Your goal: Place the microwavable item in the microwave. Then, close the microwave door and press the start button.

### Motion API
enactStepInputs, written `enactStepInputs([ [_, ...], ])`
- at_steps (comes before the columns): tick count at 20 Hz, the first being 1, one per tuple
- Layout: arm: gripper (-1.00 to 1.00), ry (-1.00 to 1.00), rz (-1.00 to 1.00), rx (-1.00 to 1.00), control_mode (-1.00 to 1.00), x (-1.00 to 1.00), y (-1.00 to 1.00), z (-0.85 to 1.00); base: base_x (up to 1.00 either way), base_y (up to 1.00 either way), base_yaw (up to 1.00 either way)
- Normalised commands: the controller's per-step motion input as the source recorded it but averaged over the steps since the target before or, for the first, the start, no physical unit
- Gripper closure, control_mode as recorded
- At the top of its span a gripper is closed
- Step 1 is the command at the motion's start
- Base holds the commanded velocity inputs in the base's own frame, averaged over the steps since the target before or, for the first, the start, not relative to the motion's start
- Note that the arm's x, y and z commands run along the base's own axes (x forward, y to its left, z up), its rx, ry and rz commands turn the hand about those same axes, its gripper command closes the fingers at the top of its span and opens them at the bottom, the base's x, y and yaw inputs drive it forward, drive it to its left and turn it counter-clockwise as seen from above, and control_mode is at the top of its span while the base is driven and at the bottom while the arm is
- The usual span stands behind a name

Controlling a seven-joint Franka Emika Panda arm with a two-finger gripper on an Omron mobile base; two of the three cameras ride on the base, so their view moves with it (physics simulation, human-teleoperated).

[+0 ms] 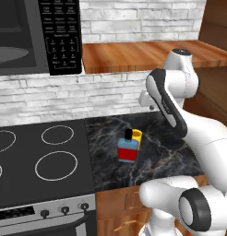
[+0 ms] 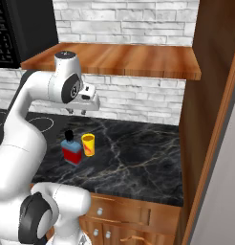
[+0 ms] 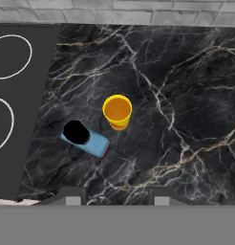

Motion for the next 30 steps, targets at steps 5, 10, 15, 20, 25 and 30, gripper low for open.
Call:
enactStepInputs([
  [5,-1.0,0.0,0.0,0.0,-1.0,-0.2,0.0,-0.13,0.0,0.0,0.0],
  [10,-1.0,0.01,0.0,0.03,-1.0,-0.13,-0.04,-0.64,0.0,0.0,0.0],
  [15,-1.0,0.11,-0.01,0.06,-1.0,0.0,-0.02,-0.62,0.0,0.0,0.0],
  [20,-1.0,0.14,0.0,0.03,-1.0,0.03,0.0,-0.56,0.0,0.0,0.0],
  [25,-1.0,0.1,-0.02,0.03,-1.0,0.27,-0.05,-0.34,0.0,0.0,0.0],
  [30,-1.0,0.0,-0.11,0.01,-1.0,0.42,-0.08,0.0,0.0,0.0,0.0],
])
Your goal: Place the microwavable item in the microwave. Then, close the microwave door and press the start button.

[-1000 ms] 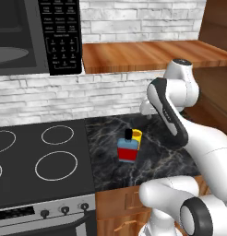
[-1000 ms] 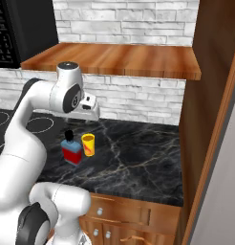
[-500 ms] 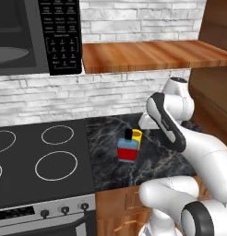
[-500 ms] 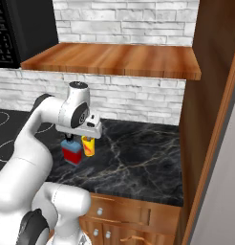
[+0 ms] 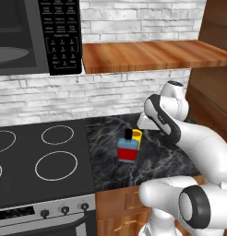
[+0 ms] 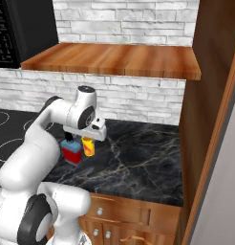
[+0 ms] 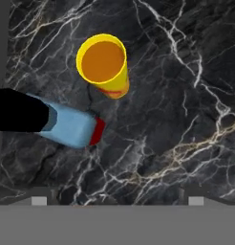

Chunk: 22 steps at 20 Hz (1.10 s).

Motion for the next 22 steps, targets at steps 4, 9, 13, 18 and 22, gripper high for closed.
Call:
enactStepInputs([
  [4,-1.0,0.0,-0.13,0.0,-1.0,0.49,0.0,-0.03,0.0,0.0,0.0],
  [9,-1.0,0.0,-0.1,0.0,-1.0,0.47,0.0,-0.15,0.0,0.0,0.0],
  [13,-1.0,0.0,-0.06,0.0,-1.0,0.19,0.0,-0.33,0.0,0.0,0.0],
  [18,-1.0,0.01,-0.04,0.0,-1.0,0.21,0.0,-0.48,0.0,0.0,0.0],
  [22,-1.0,0.05,-0.05,0.0,-1.0,0.3,0.0,-0.35,0.0,0.0,0.0],
])
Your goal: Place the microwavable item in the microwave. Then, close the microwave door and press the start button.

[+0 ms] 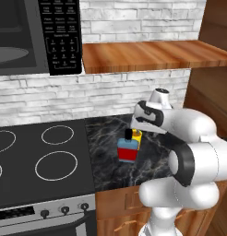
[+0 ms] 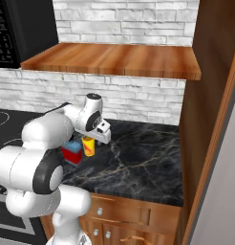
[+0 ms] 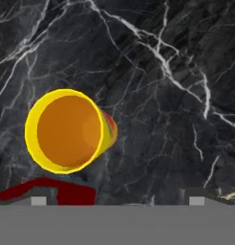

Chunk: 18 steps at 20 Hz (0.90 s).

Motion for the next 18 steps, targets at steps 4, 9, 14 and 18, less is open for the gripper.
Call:
enactStepInputs([
  [4,-1.0,0.08,-0.05,0.0,-1.0,0.33,0.0,-0.25,0.0,0.0,0.0],
  [9,-1.0,0.06,-0.05,0.0,-1.0,0.24,0.0,-0.14,0.0,0.0,0.0],
  [14,-1.0,0.07,-0.05,0.0,-1.0,0.18,0.01,-0.13,0.0,0.0,0.0],
  [18,-1.0,0.09,-0.05,0.0,-1.0,0.13,0.07,-0.33,0.0,0.0,0.0],
])
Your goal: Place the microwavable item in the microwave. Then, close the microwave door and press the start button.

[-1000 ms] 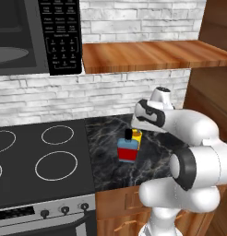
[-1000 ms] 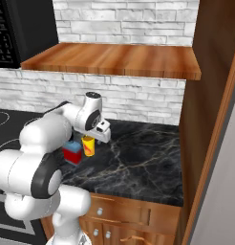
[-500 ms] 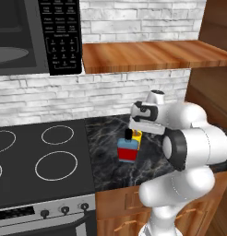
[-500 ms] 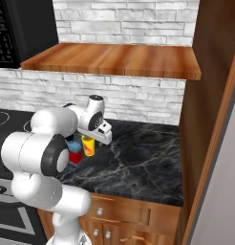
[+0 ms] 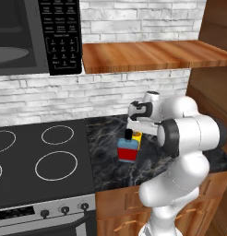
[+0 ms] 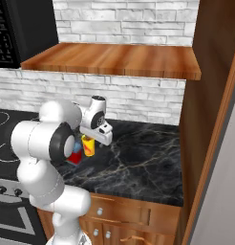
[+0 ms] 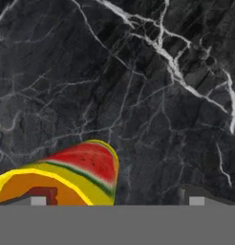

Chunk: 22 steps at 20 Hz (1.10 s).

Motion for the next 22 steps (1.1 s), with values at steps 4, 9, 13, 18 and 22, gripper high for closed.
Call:
enactStepInputs([
  [4,-1.0,0.08,-0.04,0.0,-1.0,0.0,0.17,-0.36,0.0,0.0,0.0],
  [9,1.0,0.06,-0.03,0.0,-1.0,-0.06,0.17,-0.4,0.0,0.0,0.0],
  [13,1.0,0.0,-0.03,0.0,-1.0,-0.18,0.28,-0.14,0.0,0.0,0.0],
  [18,1.0,-0.01,-0.03,0.0,-1.0,-0.02,0.13,-0.02,0.0,0.0,0.0],
  [22,1.0,-0.02,-0.02,0.0,-1.0,-0.06,0.0,0.03,0.0,0.0,0.0],
])
